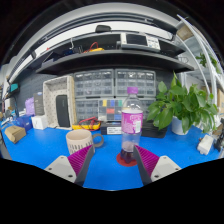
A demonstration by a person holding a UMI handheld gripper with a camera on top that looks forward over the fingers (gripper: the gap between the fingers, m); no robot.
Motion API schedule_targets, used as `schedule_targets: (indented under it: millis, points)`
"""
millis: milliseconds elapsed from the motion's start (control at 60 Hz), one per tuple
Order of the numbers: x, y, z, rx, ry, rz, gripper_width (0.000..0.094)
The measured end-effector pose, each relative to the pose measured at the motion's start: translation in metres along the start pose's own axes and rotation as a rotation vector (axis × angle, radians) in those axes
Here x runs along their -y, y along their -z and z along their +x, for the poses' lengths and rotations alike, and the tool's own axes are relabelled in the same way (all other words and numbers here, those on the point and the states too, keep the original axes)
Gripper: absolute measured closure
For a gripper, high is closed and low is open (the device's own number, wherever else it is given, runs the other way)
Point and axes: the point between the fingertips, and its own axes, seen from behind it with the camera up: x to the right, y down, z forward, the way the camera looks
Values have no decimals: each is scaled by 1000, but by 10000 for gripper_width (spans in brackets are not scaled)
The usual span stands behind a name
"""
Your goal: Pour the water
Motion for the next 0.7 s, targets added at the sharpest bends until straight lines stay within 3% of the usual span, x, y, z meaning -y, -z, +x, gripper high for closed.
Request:
schedule_targets:
  millis: [700]
  points:
    - [31, 37, -21, -23, 20, 30, 118]
